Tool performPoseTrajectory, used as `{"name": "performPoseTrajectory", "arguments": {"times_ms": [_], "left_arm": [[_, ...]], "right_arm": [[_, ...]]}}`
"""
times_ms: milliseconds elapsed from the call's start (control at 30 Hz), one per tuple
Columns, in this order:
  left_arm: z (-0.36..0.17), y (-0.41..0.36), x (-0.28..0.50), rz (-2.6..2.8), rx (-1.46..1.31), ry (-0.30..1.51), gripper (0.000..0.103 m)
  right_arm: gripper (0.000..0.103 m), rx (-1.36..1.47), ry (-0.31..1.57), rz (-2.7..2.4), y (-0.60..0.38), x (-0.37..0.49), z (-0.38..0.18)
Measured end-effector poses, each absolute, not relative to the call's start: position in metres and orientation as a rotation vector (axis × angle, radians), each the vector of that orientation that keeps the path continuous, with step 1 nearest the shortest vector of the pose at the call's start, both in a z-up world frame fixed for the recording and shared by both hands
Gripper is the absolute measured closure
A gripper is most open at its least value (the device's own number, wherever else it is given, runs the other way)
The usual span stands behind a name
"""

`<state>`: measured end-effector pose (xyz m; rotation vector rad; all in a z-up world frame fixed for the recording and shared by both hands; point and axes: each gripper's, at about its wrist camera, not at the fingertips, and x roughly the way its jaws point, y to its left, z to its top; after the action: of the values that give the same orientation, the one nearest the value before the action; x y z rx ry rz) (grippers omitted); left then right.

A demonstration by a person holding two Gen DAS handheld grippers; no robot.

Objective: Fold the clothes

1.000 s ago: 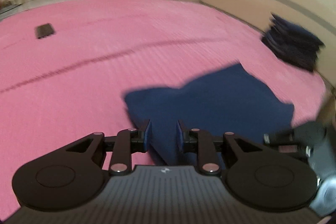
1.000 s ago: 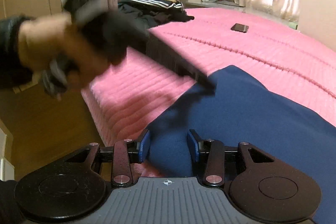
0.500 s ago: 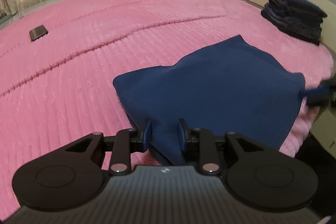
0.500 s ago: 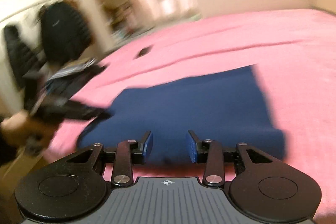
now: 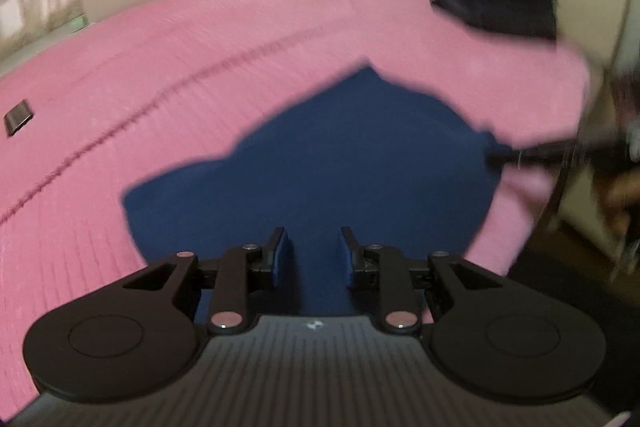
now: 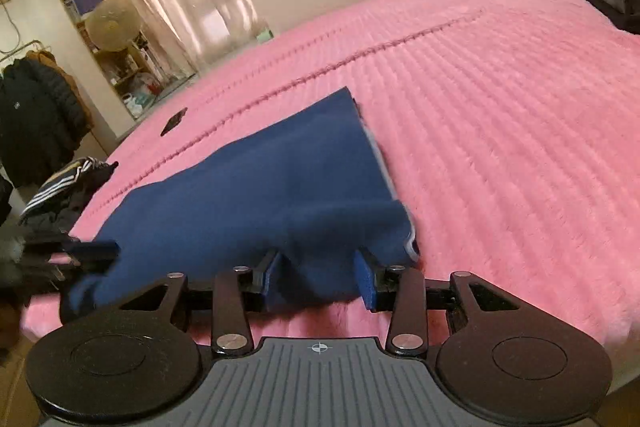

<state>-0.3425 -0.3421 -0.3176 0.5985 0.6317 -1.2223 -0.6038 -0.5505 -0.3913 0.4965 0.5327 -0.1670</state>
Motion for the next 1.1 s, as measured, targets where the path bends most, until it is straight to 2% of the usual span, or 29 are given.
{"name": "performPoseTrajectory", "arguments": {"times_ms": [167, 367, 567, 633, 733, 867, 1100], "left_arm": [[-0.313, -0.347, -0.341, -1.228, 0.551, 0.638, 0.085], [-0.329, -0.359, -0.343, -1.220, 0.565, 0.649, 0.085], [-0.329, -0.356, -0.340, -1.221, 0.540, 0.662, 0.085], [-0.329, -0.356, -0.340, -1.222, 0.538, 0.662, 0.085], [-0.330, -0.354, -0.338, -1.224, 0.524, 0.661, 0.085], [-0.327, -0.347, -0.334, -1.233, 0.470, 0.676, 0.085], [-0.307, -0.331, -0.283, -1.114, 0.281, 0.683, 0.083]], "right_arm": [[0.064, 0.510, 0.453, -0.120, -0.549, -0.600, -0.377], [0.064, 0.559, 0.577, -0.074, -0.547, -0.572, -0.406], [0.064, 0.509, 0.536, -0.101, -0.562, -0.541, -0.384], [0.064, 0.515, 0.623, -0.111, -0.575, -0.517, -0.395], [0.064, 0.534, 0.658, -0.129, -0.590, -0.497, -0.396], [0.064, 0.472, 0.610, -0.098, -0.586, -0.474, -0.375], [0.064, 0.350, 0.634, 0.091, -0.558, -0.429, -0.373]]}}
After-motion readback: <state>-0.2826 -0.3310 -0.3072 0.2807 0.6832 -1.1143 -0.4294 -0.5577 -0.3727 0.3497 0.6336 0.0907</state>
